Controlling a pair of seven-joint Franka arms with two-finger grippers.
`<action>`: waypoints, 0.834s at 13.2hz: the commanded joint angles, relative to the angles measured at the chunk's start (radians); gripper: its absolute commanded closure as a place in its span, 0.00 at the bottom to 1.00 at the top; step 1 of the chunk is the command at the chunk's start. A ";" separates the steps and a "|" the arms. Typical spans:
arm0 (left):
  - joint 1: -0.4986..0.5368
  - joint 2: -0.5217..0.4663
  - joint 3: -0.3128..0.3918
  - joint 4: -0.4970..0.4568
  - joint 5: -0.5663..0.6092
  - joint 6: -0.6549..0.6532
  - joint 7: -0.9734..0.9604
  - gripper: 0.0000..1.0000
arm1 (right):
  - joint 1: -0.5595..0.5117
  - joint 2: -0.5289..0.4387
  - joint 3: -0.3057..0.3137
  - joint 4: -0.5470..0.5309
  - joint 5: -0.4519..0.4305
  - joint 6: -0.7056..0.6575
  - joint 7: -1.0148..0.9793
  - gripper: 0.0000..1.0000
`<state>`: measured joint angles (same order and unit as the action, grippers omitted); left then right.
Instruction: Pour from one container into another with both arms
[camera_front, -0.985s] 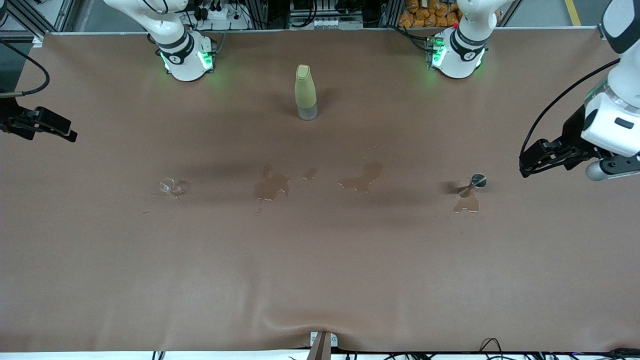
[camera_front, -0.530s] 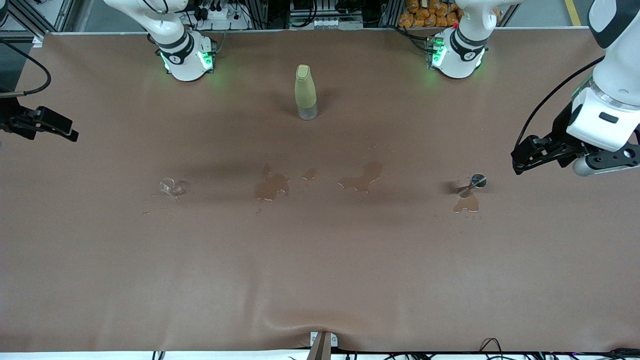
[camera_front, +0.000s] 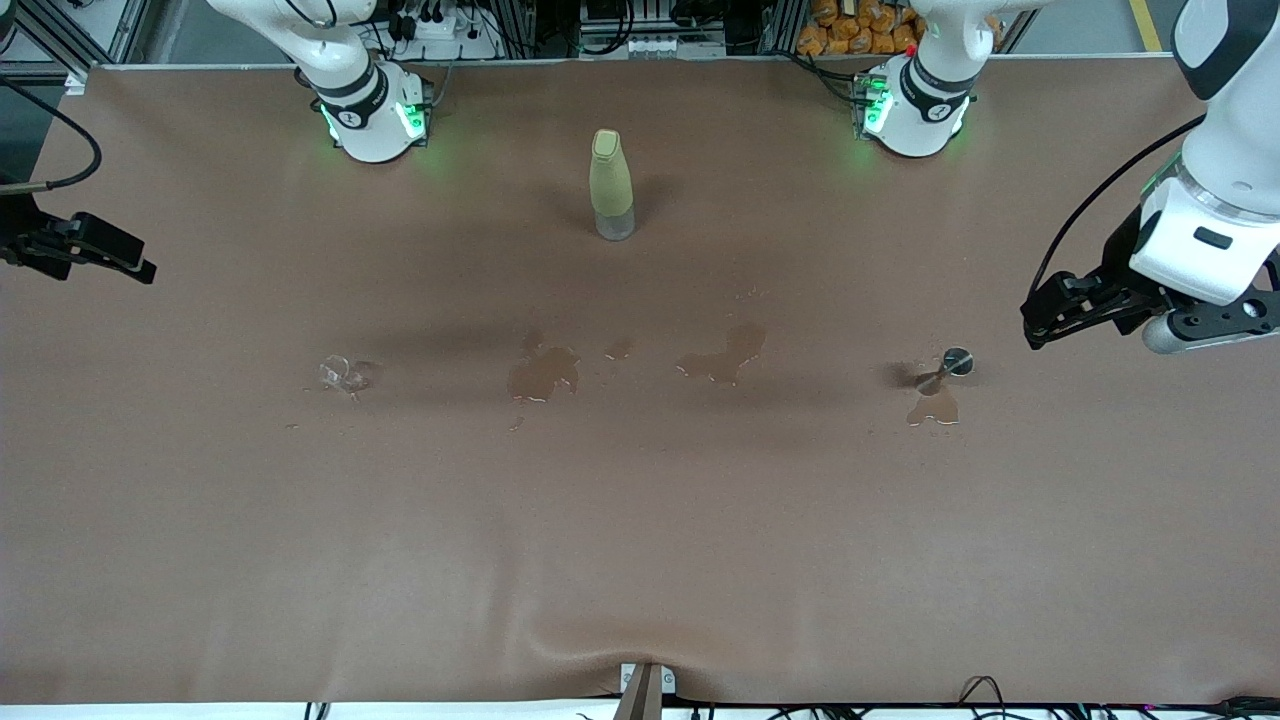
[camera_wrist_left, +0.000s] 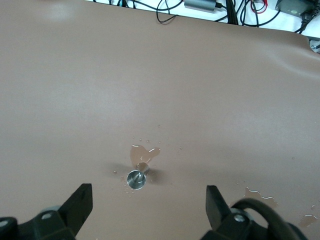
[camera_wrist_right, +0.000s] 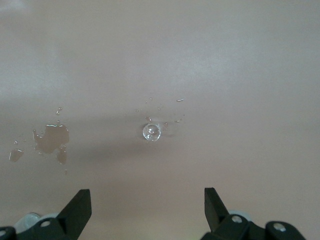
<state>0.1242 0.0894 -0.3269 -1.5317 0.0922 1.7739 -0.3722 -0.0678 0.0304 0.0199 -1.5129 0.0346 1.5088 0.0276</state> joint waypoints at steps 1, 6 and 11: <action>-0.014 -0.005 0.008 -0.002 0.015 0.001 -0.007 0.00 | -0.009 -0.006 0.011 0.014 -0.001 -0.002 0.000 0.00; -0.017 -0.004 0.008 -0.002 0.020 0.004 -0.008 0.00 | -0.009 0.005 0.011 0.017 0.001 -0.002 -0.003 0.00; -0.018 0.003 0.006 -0.002 0.020 0.005 -0.010 0.00 | -0.015 0.005 0.011 0.033 0.001 -0.002 -0.003 0.00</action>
<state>0.1166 0.0962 -0.3265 -1.5322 0.0922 1.7747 -0.3722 -0.0678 0.0324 0.0206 -1.4997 0.0346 1.5135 0.0267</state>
